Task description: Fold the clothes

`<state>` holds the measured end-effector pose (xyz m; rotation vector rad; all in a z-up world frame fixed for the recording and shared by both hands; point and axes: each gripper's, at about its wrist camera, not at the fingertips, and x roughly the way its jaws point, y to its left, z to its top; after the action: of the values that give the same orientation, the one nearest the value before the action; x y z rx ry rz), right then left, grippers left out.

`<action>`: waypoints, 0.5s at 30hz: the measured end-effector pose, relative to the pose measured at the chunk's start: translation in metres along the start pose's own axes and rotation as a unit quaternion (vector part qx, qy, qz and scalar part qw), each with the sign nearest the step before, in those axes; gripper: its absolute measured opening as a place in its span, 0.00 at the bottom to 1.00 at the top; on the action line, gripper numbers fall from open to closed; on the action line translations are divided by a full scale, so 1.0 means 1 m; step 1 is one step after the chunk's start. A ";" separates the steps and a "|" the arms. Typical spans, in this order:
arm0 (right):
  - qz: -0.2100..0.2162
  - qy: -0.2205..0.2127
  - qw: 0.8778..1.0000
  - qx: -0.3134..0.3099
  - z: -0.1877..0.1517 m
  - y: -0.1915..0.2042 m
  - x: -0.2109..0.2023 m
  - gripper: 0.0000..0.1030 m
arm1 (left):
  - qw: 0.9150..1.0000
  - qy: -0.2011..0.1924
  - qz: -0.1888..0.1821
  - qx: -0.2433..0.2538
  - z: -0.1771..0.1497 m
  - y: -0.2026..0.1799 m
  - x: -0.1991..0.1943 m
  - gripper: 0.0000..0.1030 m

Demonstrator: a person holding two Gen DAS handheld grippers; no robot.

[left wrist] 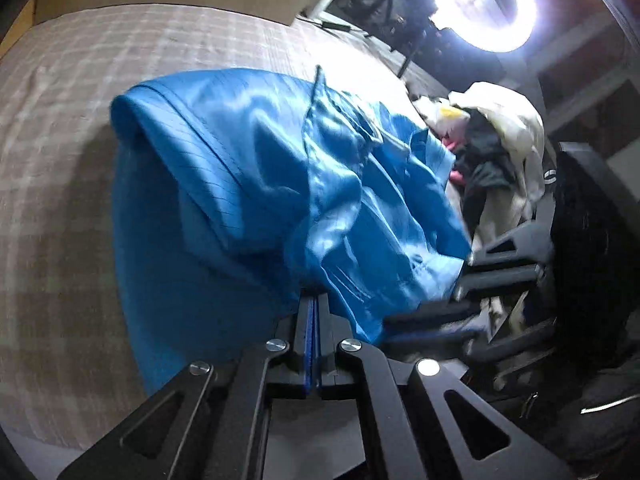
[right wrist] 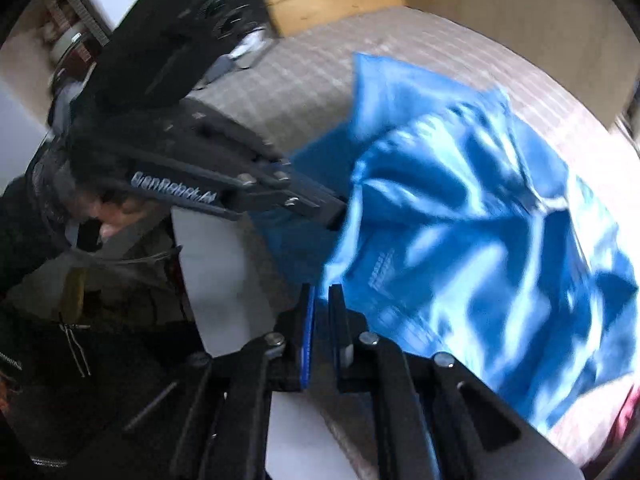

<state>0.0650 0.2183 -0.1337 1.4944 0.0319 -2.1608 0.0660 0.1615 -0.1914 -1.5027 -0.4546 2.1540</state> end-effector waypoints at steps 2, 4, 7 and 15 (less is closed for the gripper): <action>0.006 -0.009 0.999 0.037 0.009 -0.007 -0.004 0.27 | 1.000 0.002 -0.002 0.003 0.001 0.001 0.000 0.00; 0.004 -0.022 0.999 0.049 0.020 -0.008 -0.002 0.38 | 1.000 0.001 -0.001 0.007 0.001 0.003 -0.003 0.00; -0.005 -0.021 0.999 0.040 0.029 -0.002 0.009 0.38 | 1.000 0.002 0.004 0.017 0.005 0.004 -0.011 0.00; 0.006 -0.047 0.995 0.084 0.017 -0.011 0.018 0.04 | 0.999 0.010 0.022 0.040 0.024 0.003 -0.012 0.00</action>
<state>0.0412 0.2158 -0.1460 1.4756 -0.1973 -2.2692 0.0467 0.1521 -0.1751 -1.5025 -0.3282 2.1619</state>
